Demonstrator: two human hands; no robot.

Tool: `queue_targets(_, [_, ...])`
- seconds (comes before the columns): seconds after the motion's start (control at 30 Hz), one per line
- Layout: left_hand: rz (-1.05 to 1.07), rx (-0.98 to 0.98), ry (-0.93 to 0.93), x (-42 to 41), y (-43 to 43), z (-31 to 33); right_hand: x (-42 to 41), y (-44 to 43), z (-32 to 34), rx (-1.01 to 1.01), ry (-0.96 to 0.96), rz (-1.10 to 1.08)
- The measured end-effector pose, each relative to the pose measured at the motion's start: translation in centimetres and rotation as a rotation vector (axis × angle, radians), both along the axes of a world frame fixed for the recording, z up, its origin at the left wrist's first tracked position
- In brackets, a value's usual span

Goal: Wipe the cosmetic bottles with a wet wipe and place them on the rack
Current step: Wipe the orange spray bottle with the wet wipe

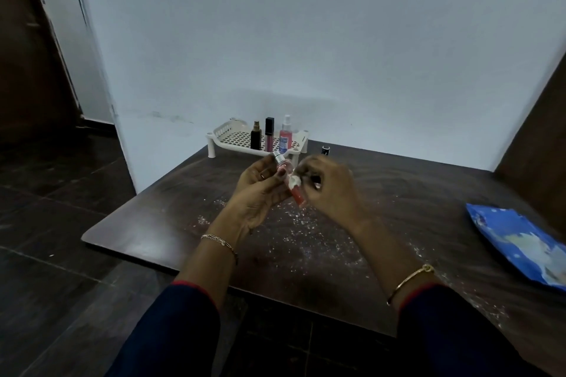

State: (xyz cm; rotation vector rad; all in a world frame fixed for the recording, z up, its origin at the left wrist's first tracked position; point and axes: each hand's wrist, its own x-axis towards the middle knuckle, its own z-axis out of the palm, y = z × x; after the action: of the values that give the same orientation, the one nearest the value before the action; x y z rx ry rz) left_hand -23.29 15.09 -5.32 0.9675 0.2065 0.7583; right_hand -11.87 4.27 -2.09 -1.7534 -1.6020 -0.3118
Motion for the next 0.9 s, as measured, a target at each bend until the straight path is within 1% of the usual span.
queue_targets(0.17, [0.093,-0.01,0.006,-0.8,1.6,0.2,0.2,0.0,-0.3,-0.108,0.005,0.061])
queue_targets(0.27, [0.12,0.015,0.074,-1.3,3.0,0.5,0.0,-0.6,-1.4,-0.245,-0.082,0.094])
queue_targets(0.33, [0.13,0.04,0.102,-1.5,3.8,1.0,0.2,-0.5,-2.1,-0.317,-0.142,0.065])
queue_targets(0.37, [0.136,0.066,0.13,-1.6,4.4,1.2,0.4,-0.2,-2.2,-0.323,-0.132,0.037])
queue_targets(0.47, [0.177,0.128,0.207,-1.6,6.2,1.8,1.0,1.0,-2.1,-0.251,0.036,-0.03])
queue_targets(0.53, [0.304,0.185,0.269,-1.3,8.2,2.2,1.3,2.2,-1.9,-0.222,0.174,-0.044])
queue_targets(0.6, [0.472,0.302,0.345,-0.7,11.1,3.1,1.5,3.5,-2.1,-0.24,0.21,-0.034])
queue_targets(0.7, [0.64,0.462,0.453,0.3,15.1,4.6,2.0,5.5,-2.2,-0.281,0.211,0.003])
queue_targets(0.77, [0.73,0.612,0.563,1.1,16.9,5.2,2.4,6.9,-2.0,-0.283,0.316,0.04])
queue_targets(0.83, [0.776,0.74,0.604,2.0,18.1,5.5,2.8,8.0,-1.9,-0.278,0.469,0.075])
queue_targets(0.9, [0.796,0.847,0.638,3.0,19.4,5.1,3.2,9.2,-1.9,-0.245,0.575,0.083])
